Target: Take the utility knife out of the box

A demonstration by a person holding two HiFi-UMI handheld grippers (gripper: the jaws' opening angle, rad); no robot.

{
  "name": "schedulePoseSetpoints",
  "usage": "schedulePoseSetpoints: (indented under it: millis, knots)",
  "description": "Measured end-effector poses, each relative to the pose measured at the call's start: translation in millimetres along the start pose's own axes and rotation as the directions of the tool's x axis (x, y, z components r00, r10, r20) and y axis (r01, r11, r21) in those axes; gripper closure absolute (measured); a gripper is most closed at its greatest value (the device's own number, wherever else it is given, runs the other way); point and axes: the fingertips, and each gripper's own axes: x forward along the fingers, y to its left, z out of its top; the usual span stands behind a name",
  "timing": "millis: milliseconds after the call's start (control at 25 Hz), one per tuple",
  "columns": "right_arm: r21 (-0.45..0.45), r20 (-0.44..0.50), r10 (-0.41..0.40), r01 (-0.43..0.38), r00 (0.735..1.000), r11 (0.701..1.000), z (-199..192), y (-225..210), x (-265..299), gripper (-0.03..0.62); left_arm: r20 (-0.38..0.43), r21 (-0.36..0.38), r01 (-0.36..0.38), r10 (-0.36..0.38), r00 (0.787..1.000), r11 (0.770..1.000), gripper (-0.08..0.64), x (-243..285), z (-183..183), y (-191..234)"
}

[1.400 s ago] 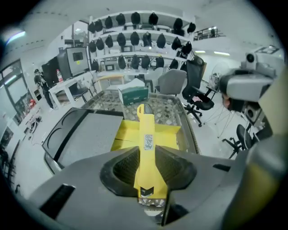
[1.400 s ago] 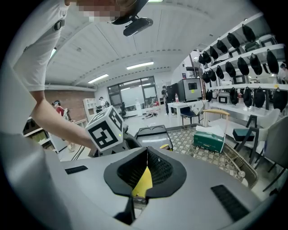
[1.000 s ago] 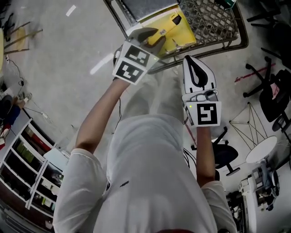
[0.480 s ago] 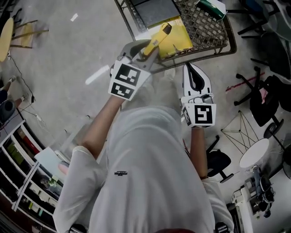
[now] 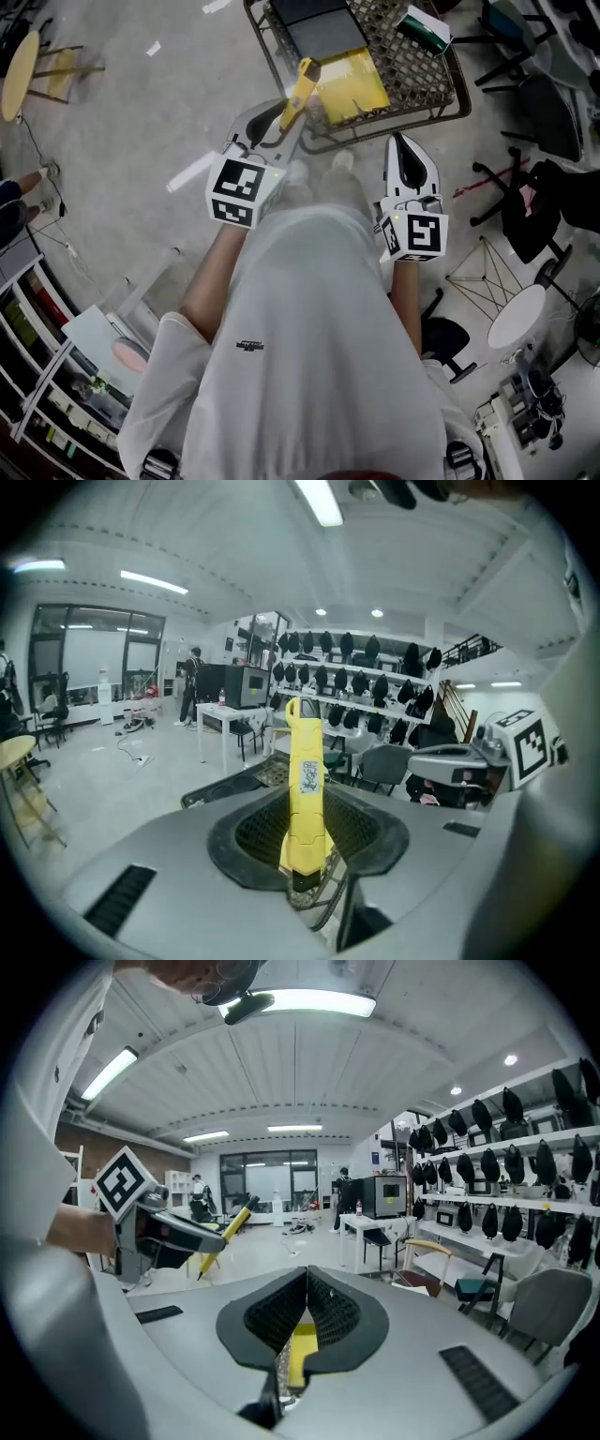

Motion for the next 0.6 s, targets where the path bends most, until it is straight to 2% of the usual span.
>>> schedulePoseSetpoints:
  millis: [280, 600]
  knots:
    - [-0.043, 0.056, -0.01, 0.013, 0.998, 0.999, 32.7, 6.9, -5.8, 0.592, 0.08, -0.018, -0.06, 0.062, 0.995, 0.998, 0.451, -45.8, 13.1, 16.9]
    - [-0.07, 0.087, 0.005, 0.001, 0.996, 0.998, 49.2, 17.7, -10.4, 0.592, 0.136, -0.028, -0.103, 0.105, 0.985, 0.994, 0.451, -77.3, 15.0, 28.2]
